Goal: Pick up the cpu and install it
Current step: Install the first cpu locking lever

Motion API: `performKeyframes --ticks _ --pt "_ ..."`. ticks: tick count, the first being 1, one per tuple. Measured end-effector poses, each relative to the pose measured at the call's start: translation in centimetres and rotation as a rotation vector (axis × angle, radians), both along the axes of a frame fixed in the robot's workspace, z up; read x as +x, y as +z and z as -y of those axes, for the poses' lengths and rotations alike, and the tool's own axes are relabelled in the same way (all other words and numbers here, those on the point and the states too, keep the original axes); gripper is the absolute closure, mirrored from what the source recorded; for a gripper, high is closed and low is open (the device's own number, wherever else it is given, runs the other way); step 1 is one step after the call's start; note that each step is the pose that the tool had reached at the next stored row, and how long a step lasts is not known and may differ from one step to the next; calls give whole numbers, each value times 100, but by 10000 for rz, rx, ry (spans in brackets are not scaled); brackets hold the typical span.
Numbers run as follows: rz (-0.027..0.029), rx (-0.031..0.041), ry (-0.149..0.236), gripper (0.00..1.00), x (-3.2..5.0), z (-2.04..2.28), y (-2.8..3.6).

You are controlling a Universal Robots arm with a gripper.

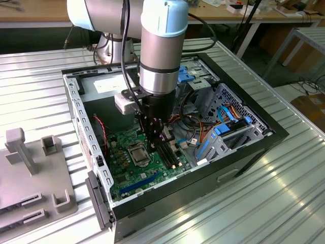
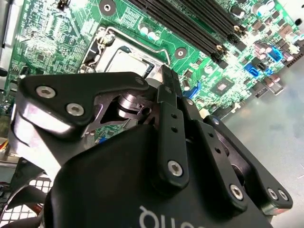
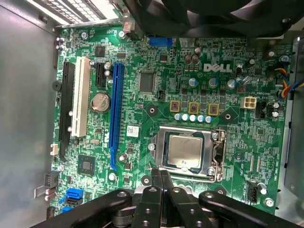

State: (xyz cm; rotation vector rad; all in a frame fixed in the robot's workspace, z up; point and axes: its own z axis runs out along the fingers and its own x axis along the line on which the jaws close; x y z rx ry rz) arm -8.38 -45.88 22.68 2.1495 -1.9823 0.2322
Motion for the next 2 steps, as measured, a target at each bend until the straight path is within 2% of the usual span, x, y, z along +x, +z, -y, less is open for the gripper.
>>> performKeyframes --ticks 2 --pt "0 0 0 87 -3 0 0"
